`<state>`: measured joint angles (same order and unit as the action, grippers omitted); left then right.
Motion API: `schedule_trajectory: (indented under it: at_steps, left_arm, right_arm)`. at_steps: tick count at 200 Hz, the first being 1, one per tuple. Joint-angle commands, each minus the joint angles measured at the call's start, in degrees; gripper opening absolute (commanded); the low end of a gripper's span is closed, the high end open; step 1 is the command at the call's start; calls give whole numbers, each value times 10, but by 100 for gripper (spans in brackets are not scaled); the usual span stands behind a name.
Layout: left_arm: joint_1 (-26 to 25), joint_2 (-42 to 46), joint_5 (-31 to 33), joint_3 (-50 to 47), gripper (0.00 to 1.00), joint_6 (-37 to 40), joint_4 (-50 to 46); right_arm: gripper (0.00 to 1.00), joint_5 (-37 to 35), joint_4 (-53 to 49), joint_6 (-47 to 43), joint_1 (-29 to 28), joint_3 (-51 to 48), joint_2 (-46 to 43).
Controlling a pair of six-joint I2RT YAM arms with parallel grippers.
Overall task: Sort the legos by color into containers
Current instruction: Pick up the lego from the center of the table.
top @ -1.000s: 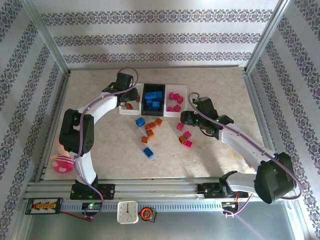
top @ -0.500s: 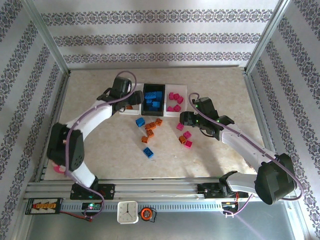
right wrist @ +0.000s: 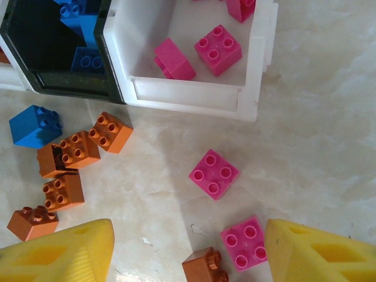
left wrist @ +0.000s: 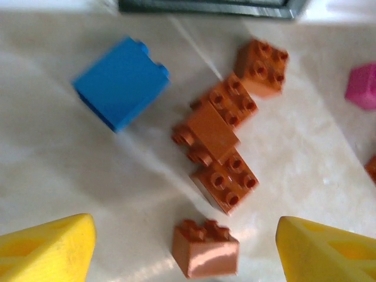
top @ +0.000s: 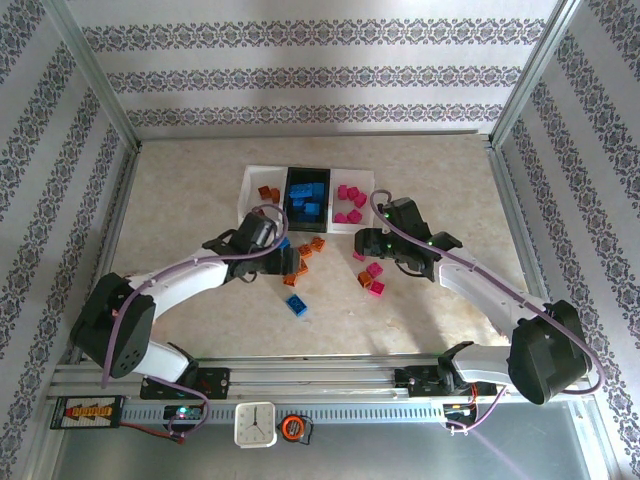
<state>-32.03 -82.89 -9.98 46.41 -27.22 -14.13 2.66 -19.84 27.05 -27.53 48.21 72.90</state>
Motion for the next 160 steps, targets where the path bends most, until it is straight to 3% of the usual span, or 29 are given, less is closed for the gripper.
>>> schedule_trajectory:
  at_steps: [1,28,84,131,160]
  left_arm:
    - [-42,-10,18,-5,80,7,-4]
    - [-63,-25,33,-12,79,12,8]
    - [-84,-89,96,20,61,41,-11]
    - [-84,-101,91,25,41,41,1]
    - [-84,-63,100,15,29,32,-12]
  right_arm:
    - [68,-4,3,-1,-4,-4,-1]
    - [68,-5,2,0,-4,-6,-2]
    - [68,-9,-4,-2,-4,-8,-14]
    - [68,-12,-6,-3,-2,-9,-18]
    - [68,-12,-6,-3,-1,-9,-19]
